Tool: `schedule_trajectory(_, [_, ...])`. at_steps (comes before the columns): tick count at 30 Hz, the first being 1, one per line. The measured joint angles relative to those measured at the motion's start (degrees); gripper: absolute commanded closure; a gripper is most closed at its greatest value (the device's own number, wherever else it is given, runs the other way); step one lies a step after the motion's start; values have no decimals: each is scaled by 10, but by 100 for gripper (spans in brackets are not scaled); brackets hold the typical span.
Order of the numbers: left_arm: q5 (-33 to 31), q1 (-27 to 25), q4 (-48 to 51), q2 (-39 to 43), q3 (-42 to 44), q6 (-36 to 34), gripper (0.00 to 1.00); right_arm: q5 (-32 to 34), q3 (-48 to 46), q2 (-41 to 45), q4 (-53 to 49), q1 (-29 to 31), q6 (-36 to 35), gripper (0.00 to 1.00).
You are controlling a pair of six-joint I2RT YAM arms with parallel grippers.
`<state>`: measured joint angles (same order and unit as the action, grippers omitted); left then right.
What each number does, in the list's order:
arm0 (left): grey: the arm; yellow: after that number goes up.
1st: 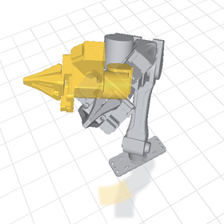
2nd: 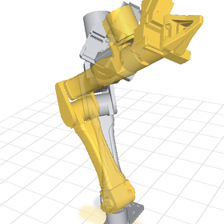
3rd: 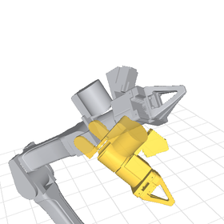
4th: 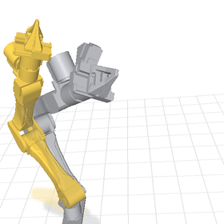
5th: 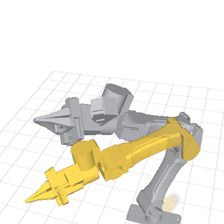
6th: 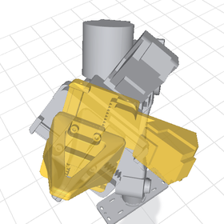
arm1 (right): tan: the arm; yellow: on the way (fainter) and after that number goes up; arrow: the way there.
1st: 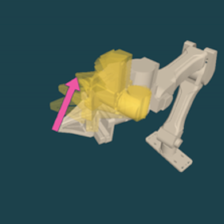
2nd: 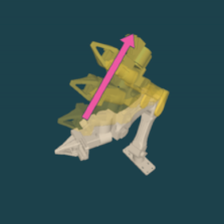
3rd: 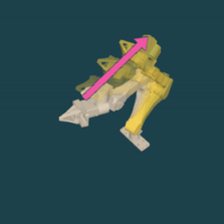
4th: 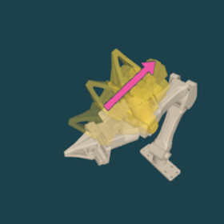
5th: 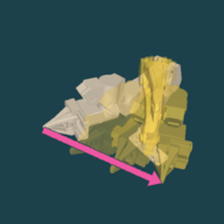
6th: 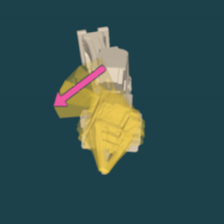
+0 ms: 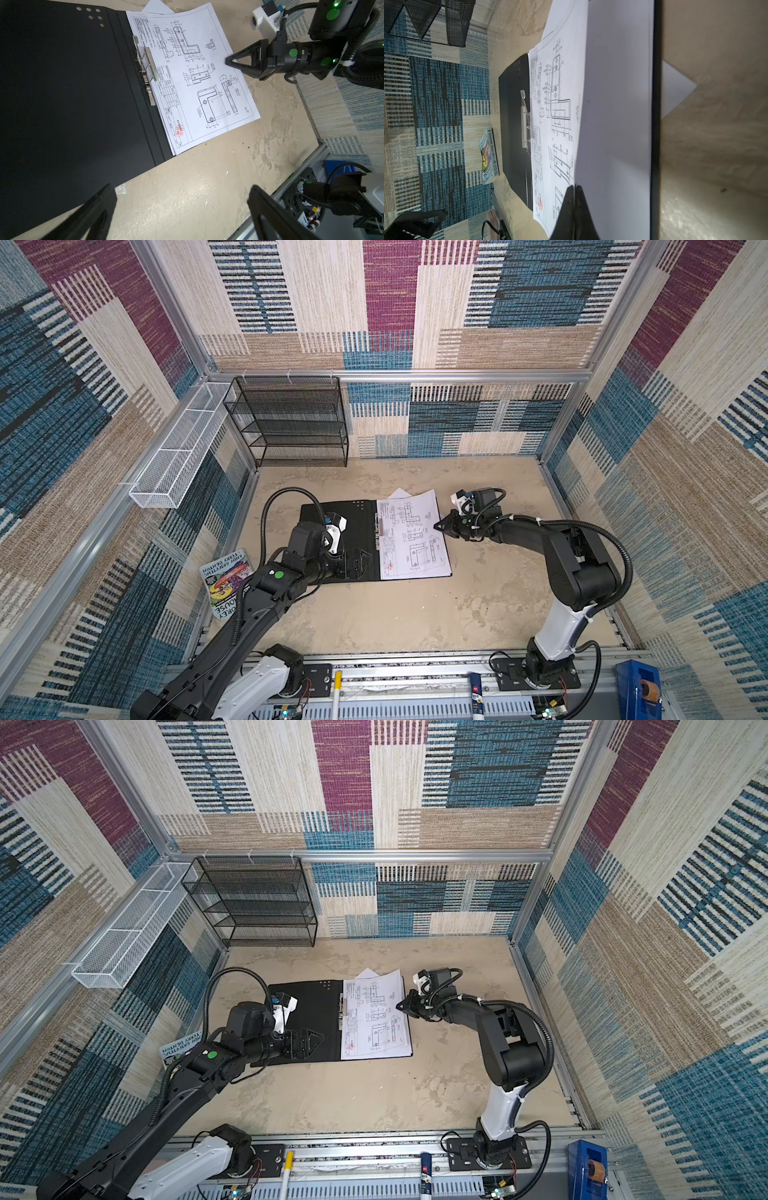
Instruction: Put the files into the folder
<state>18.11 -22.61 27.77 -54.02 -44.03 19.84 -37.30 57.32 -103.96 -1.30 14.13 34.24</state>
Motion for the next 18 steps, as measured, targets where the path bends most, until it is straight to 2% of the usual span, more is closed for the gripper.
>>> schedule_trajectory(9, [3, 6, -5, 0, 2, 2, 1, -1, 0, -4, 2, 2, 4, 100])
schedule_trajectory(18, [7, 12, -12, -3, 2, 4, 1, -3, -7, -6, 16, 7, 12, 94])
